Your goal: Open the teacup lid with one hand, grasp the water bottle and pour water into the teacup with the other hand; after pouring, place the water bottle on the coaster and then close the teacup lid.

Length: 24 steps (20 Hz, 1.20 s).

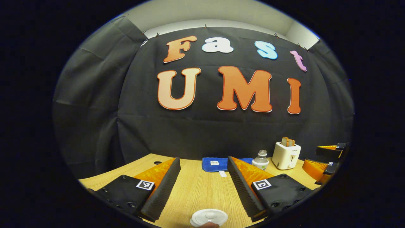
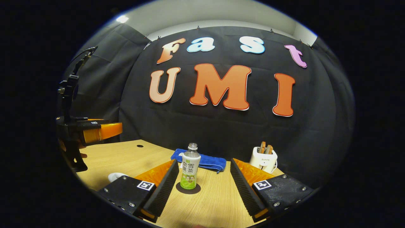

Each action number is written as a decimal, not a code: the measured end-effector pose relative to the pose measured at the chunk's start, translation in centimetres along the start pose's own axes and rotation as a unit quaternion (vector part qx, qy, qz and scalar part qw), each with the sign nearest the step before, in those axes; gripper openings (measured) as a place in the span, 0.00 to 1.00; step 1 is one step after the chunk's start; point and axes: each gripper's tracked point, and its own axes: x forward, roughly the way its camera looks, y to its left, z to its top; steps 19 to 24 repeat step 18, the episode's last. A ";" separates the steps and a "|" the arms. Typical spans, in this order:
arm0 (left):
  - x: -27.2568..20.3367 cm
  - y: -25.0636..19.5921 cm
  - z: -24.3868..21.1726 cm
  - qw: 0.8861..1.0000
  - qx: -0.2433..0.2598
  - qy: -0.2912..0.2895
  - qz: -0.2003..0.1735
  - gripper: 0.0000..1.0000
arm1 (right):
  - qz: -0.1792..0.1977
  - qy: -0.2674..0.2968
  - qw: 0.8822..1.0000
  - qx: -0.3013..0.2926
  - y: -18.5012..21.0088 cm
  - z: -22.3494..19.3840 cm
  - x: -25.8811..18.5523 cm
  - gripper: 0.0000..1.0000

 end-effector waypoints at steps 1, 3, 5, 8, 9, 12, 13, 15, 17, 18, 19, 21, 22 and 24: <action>0.0 0.1 0.3 1.000 0.002 -0.003 0.001 0.97 | -0.001 -0.002 1.000 0.000 0.1 0.2 0.0 0.98; 0.0 0.3 0.4 1.000 0.006 -0.007 0.005 0.97 | 0.004 -0.002 1.000 0.005 0.6 0.3 0.2 0.98; 0.0 0.7 0.5 1.000 0.007 -0.010 0.012 0.95 | 0.006 0.000 1.000 0.008 0.7 0.3 0.4 0.98; -0.3 1.3 0.2 1.000 0.008 -0.007 0.022 0.95 | 0.020 0.003 1.000 0.021 1.5 0.3 0.5 0.98; -0.4 1.5 -0.2 1.000 0.005 -0.001 0.025 0.97 | 0.019 0.006 1.000 0.018 1.6 0.2 0.7 0.98; -0.5 1.6 0.2 1.000 0.003 -0.001 0.027 0.95 | 0.009 0.005 1.000 -0.007 1.4 0.5 1.3 0.98; -0.4 1.8 0.8 1.000 0.003 -0.007 0.028 0.95 | 0.007 0.008 1.000 -0.009 1.4 0.7 1.5 0.98; -0.4 1.3 2.6 0.999 -0.003 -0.025 0.022 0.95 | 0.011 0.012 1.000 -0.005 1.8 1.3 1.9 0.98; -0.7 0.5 4.1 0.999 0.000 -0.043 0.009 0.95 | 0.016 0.008 1.000 0.004 1.9 2.1 2.0 0.98; -0.8 0.2 4.2 0.999 0.007 -0.047 0.006 0.95 | 0.015 0.004 1.000 0.004 1.8 2.4 1.9 0.98; -0.8 0.2 4.2 0.999 0.007 -0.047 0.006 0.95 | 0.015 0.004 1.000 0.004 1.8 2.4 1.9 0.98; -0.8 0.2 4.2 0.999 0.007 -0.047 0.006 0.95 | 0.015 0.004 1.000 0.004 1.8 2.4 1.9 0.98; -0.8 0.2 4.2 0.999 0.007 -0.047 0.006 0.95 | 0.015 0.004 1.000 0.004 1.8 2.4 1.9 0.98; -0.8 0.2 4.2 0.999 0.007 -0.047 0.006 0.95 | 0.015 0.004 1.000 0.004 1.8 2.4 1.9 0.98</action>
